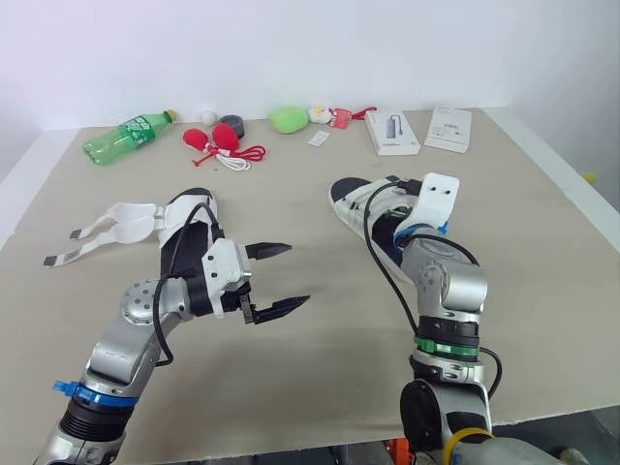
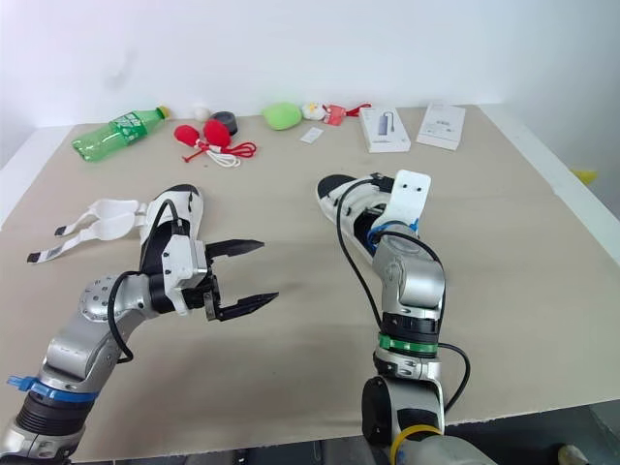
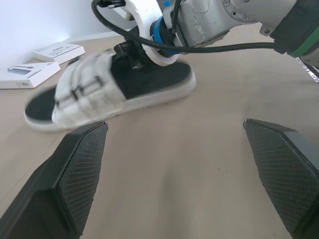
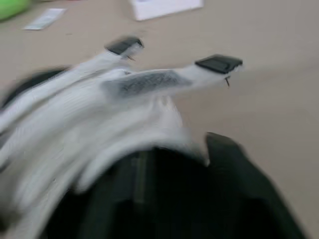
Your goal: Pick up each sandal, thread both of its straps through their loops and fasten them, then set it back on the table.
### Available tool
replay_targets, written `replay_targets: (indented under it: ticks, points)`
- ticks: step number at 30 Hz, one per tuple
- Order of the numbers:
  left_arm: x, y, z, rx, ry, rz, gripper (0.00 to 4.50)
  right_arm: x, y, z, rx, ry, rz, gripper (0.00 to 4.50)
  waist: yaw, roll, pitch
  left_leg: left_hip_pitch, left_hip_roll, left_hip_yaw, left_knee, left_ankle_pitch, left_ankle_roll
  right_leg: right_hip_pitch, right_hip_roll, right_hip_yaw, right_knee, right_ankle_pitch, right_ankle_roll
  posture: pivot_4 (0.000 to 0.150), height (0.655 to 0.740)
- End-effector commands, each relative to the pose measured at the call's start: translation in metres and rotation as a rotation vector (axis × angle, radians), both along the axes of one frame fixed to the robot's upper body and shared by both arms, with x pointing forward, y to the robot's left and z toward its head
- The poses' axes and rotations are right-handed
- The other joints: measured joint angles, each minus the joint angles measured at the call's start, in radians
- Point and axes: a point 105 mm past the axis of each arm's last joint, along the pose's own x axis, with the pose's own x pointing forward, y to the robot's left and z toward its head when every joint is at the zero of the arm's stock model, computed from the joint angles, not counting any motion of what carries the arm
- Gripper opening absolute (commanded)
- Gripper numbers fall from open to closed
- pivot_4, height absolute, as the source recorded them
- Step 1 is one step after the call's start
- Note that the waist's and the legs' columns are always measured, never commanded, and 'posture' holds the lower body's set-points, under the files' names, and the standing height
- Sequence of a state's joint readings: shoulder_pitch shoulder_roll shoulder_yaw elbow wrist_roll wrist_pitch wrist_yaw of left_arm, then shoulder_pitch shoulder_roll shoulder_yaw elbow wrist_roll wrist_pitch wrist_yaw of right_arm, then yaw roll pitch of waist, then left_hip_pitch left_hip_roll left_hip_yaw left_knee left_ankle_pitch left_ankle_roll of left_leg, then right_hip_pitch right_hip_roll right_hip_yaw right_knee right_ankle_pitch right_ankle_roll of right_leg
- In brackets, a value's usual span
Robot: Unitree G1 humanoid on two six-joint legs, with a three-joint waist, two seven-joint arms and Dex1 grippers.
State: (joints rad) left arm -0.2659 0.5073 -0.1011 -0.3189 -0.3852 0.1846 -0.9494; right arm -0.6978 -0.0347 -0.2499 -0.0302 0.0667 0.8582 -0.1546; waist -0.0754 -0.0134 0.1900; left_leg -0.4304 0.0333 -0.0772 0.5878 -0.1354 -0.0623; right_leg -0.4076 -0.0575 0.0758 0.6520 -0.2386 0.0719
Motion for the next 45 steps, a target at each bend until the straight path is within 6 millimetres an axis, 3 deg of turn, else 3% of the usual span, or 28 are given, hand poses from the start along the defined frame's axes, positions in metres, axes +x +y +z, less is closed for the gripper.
replay_targets:
  ticks: [1, 2, 3, 7, 14, 18, 22, 29, 32, 38, 42, 45]
  points:
    - [-0.001, -0.003, 0.006, -0.002, -0.045, -0.018, 4.50, 0.000, 0.000, 0.021, -0.073, -0.084, 0.107, 3.57, 0.000, 0.000, 0.000, 0.000, 0.000, 0.000, 0.000, 0.000, 0.000, 0.000, 0.000, 0.000, 0.000, 0.000, 0.000, 0.150, 0.7400]
    - [0.000, -0.003, 0.006, -0.002, -0.046, -0.019, 4.50, 0.001, -0.002, 0.022, -0.101, -0.086, 0.125, 4.22, 0.000, 0.000, 0.000, 0.000, 0.000, 0.000, 0.000, 0.000, 0.000, 0.000, 0.000, 0.000, 0.000, 0.000, 0.000, 0.150, 0.7400]
    - [0.000, -0.003, 0.006, -0.001, -0.046, -0.021, 4.50, 0.002, -0.004, 0.023, -0.127, -0.082, 0.158, 4.47, 0.000, 0.000, 0.000, 0.000, 0.000, 0.000, 0.000, 0.000, 0.000, 0.000, 0.000, 0.000, -0.001, 0.000, -0.001, 0.150, 0.7400]
    - [0.002, -0.002, 0.006, 0.009, -0.051, -0.028, 4.50, 0.001, -0.009, 0.025, -0.238, -0.054, 0.314, 4.47, 0.000, 0.000, 0.000, 0.000, 0.000, 0.000, 0.000, 0.000, 0.000, 0.000, 0.000, 0.000, -0.001, 0.000, -0.001, 0.150, 0.7400]
    - [0.003, -0.004, 0.004, 0.011, -0.055, -0.035, 4.50, -0.013, 0.013, 0.034, -0.424, -0.144, 0.724, 4.47, -0.001, 0.000, 0.000, 0.000, 0.000, 0.000, 0.000, 0.000, 0.000, 0.000, 0.000, 0.000, -0.002, -0.001, 0.000, 0.150, 0.7400]
    - [0.004, -0.003, 0.004, 0.009, -0.055, -0.034, 4.50, -0.034, 0.038, 0.048, -0.339, -0.294, 1.044, 4.47, 0.000, -0.001, 0.000, 0.000, 0.000, 0.000, 0.000, 0.000, 0.000, 0.001, 0.000, 0.000, -0.003, 0.000, 0.002, 0.150, 0.7400]
    - [0.011, 0.004, 0.006, -0.009, -0.061, 0.020, 4.50, -0.065, 0.060, 0.048, -0.164, -0.313, 1.434, 4.47, 0.000, -0.001, 0.000, 0.000, 0.000, 0.000, 0.000, 0.000, 0.000, 0.001, 0.000, 0.000, -0.003, 0.002, 0.005, 0.150, 0.7400]
    - [0.029, 0.031, 0.008, -0.035, -0.027, 0.287, 4.50, -0.059, 0.082, 0.042, -0.190, -0.341, 1.700, 4.47, -0.004, -0.001, 0.001, 0.001, 0.000, 0.001, 0.001, 0.000, 0.001, 0.001, 0.000, 0.000, -0.003, 0.004, 0.002, 0.150, 0.7400]
    - [0.032, 0.049, 0.010, -0.059, 0.009, 0.504, 4.50, -0.058, 0.092, 0.042, -0.209, -0.357, 1.765, 4.47, -0.002, -0.002, 0.001, 0.000, 0.000, 0.001, 0.001, 0.000, 0.001, 0.001, 0.000, 0.000, -0.003, 0.005, 0.005, 0.150, 0.7400]
    - [0.014, 0.073, 0.018, -0.121, 0.026, 0.871, 4.50, -0.053, 0.106, 0.040, -0.225, -0.405, 1.787, 4.47, 0.001, -0.003, 0.002, -0.001, 0.000, -0.001, 0.001, 0.000, -0.001, 0.001, 0.001, -0.001, -0.002, 0.003, 0.005, 0.150, 0.7400]
    - [0.010, 0.087, 0.000, -0.139, 0.139, 1.080, 4.50, -0.053, 0.113, 0.042, -0.201, -0.440, 1.811, 4.47, 0.001, -0.003, 0.002, 0.000, 0.000, -0.001, 0.001, -0.001, -0.001, 0.002, 0.000, -0.001, -0.003, 0.003, 0.005, 0.150, 0.7400]
    - [0.019, 0.096, -0.006, -0.168, 0.198, 1.160, 4.50, -0.052, 0.118, 0.040, -0.213, -0.440, 1.834, 4.47, 0.001, -0.003, 0.002, 0.001, 0.000, -0.002, 0.001, 0.001, -0.002, 0.002, 0.001, -0.001, -0.002, 0.005, 0.005, 0.150, 0.7400]
